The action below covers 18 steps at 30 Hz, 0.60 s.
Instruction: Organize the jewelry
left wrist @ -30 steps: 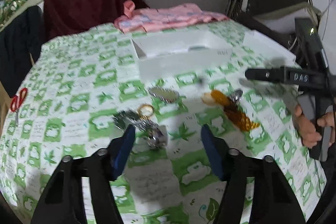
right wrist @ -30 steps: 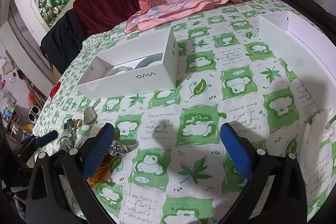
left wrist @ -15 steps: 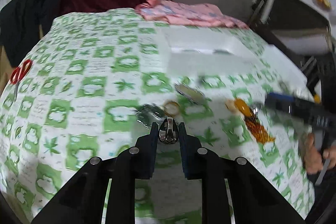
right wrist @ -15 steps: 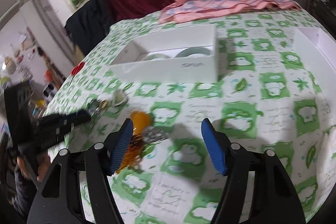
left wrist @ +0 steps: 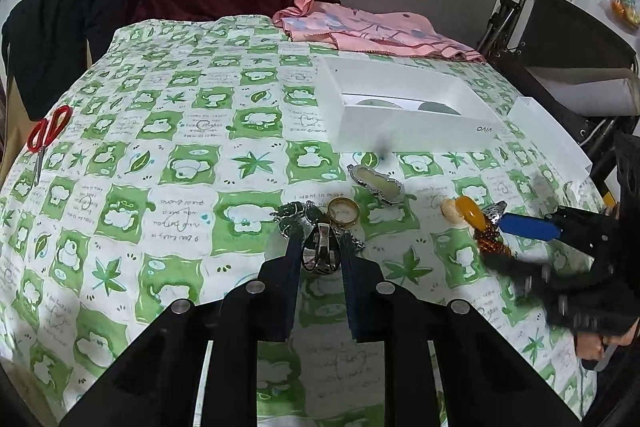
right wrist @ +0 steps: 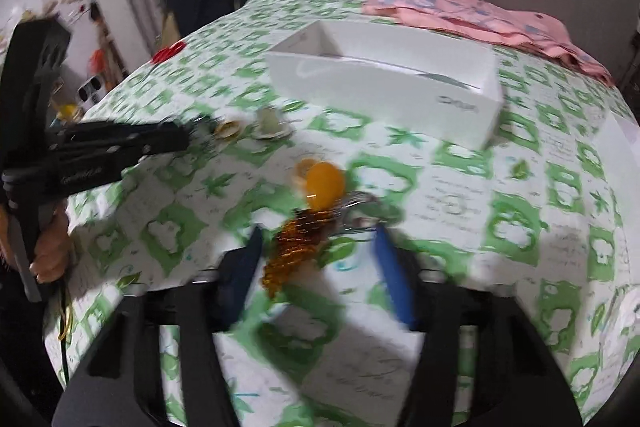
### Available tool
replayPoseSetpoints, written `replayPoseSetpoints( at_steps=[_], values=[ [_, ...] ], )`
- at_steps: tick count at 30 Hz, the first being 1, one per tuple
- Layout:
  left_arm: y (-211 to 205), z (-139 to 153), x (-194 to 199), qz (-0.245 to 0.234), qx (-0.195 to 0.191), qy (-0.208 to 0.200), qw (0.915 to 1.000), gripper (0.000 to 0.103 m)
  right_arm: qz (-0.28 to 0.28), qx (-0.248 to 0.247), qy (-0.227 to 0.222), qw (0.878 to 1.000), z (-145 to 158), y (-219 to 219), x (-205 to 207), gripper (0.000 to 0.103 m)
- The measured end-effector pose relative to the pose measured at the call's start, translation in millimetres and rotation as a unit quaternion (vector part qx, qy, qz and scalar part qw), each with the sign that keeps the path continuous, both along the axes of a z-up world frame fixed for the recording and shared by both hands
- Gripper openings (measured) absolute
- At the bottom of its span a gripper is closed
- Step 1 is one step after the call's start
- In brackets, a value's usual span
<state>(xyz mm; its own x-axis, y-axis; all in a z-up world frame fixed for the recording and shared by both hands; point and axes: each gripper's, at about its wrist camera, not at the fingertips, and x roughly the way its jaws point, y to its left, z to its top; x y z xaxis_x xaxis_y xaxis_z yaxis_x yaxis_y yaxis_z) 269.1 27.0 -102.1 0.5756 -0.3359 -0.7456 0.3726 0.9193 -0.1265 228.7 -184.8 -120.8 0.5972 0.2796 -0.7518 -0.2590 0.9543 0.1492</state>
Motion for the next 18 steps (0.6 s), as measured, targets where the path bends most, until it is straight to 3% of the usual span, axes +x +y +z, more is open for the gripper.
replayPoseSetpoints(
  at_steps=[1, 4, 9, 10, 11, 14, 18],
  values=[
    [0.3, -0.5, 0.5, 0.0, 0.0, 0.001, 1.0, 0.02, -0.009, 0.002, 0.002, 1.0, -0.1, -5.4, 1.2, 0.02],
    [0.6, -0.4, 0.6, 0.0, -0.001, 0.002, 1.0, 0.02, -0.014, 0.019, 0.007, 1.0, -0.4, -15.2, 3.3, 0.02],
    [-0.2, -0.8, 0.5, -0.002, 0.002, 0.002, 1.0, 0.02, 0.007, -0.018, -0.003, 1.0, 1.4, 3.3, 0.6, 0.034],
    [-0.4, -1.0, 0.5, -0.002, 0.003, 0.002, 1.0, 0.02, 0.003, -0.013, -0.003, 1.0, 1.6, 1.6, 0.8, 0.03],
    [-0.9, -1.0, -0.1, -0.001, 0.003, 0.002, 1.0, 0.02, -0.001, -0.007, -0.003, 1.0, 2.0, -1.0, 1.8, 0.017],
    [0.3, -0.1, -0.2, 0.002, 0.0, -0.001, 1.0, 0.02, -0.011, 0.035, -0.028, 0.999, 12.8, -12.5, -1.8, 0.017],
    [6.1, 4.3, -0.6, 0.01, -0.015, -0.01, 0.9998, 0.02, -0.01, 0.134, -0.063, 0.989, 34.3, -35.5, -9.7, 0.016]
  ],
)
